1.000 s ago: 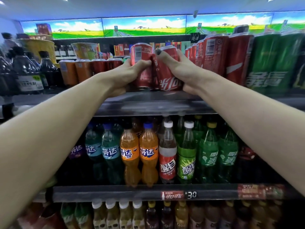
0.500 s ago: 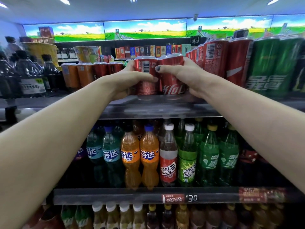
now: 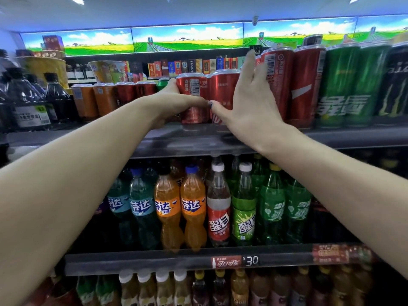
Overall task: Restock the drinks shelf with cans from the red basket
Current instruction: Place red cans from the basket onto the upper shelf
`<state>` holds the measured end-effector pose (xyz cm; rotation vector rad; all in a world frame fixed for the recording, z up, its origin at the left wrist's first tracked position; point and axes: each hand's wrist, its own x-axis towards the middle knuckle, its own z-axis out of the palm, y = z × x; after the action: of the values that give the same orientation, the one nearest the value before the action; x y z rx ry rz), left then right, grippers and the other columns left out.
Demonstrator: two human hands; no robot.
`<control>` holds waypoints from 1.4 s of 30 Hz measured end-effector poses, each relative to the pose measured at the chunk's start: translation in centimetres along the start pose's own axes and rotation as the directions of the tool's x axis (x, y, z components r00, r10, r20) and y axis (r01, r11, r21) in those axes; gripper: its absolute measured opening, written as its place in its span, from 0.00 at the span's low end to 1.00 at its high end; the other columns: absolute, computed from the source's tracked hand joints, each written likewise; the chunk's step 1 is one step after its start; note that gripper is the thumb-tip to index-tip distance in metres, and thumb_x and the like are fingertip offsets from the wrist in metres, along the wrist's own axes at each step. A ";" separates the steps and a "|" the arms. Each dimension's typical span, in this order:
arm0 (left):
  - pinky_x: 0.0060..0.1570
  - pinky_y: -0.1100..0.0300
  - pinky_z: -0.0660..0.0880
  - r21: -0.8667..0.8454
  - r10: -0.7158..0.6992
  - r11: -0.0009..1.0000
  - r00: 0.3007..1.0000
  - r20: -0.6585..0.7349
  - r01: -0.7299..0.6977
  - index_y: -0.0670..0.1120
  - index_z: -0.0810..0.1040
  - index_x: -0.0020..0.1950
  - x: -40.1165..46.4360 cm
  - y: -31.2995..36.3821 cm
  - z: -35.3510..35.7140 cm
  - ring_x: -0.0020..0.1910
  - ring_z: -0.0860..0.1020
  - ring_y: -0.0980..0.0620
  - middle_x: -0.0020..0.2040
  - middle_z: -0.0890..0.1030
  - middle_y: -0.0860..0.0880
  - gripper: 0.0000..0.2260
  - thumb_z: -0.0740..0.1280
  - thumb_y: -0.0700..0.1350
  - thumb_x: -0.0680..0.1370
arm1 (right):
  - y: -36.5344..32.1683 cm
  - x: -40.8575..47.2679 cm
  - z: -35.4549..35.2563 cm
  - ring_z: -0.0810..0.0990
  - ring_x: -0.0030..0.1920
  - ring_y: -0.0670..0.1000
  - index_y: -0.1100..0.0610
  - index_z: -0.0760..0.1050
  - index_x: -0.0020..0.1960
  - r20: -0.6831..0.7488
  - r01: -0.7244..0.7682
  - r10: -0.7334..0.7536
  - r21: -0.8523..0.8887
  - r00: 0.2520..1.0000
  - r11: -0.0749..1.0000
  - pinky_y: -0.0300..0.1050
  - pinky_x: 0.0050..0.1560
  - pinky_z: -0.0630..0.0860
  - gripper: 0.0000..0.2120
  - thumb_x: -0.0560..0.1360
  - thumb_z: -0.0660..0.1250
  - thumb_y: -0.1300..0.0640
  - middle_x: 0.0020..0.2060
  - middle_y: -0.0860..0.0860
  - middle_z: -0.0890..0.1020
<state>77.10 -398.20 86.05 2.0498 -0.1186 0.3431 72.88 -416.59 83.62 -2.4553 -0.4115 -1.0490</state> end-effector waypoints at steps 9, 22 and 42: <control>0.60 0.51 0.80 0.000 -0.025 1.000 1.000 -0.001 0.025 0.53 0.71 0.64 1.0 0.3 0.7 0.58 0.83 0.51 0.59 0.83 0.50 0.27 0.81 0.46 0.71 | 0.5 1.3 0.4 0.78 0.52 0.58 0.59 0.76 0.57 0.067 0.155 -0.155 0.004 0.986 0.988 0.51 0.49 0.74 0.08 0.80 0.63 0.60 0.53 0.55 0.76; 0.46 0.54 0.84 -0.076 -0.083 0.994 0.996 -0.037 0.080 0.49 0.65 0.73 5.1 0.7 4.3 0.50 0.85 0.50 0.58 0.83 0.46 0.40 0.83 0.51 0.68 | -0.5 4.5 0.6 0.77 0.59 0.59 0.64 0.70 0.71 0.493 -0.032 0.088 -0.119 0.866 0.992 0.45 0.52 0.71 0.18 0.84 0.55 0.59 0.65 0.60 0.76; 0.49 0.54 0.84 -0.142 0.027 0.989 0.992 -0.122 -0.045 0.53 0.76 0.57 6.5 -1.0 3.9 0.50 0.86 0.50 0.53 0.86 0.48 0.23 0.81 0.42 0.68 | 0.3 6.7 3.7 0.59 0.78 0.66 0.65 0.51 0.81 0.551 -0.057 0.213 -0.286 0.807 0.957 0.57 0.76 0.62 0.27 0.86 0.53 0.57 0.79 0.66 0.53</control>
<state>84.31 -400.68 85.35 1.8810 -0.1040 0.4662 79.69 -414.35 86.19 -2.9683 -0.2807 -0.2761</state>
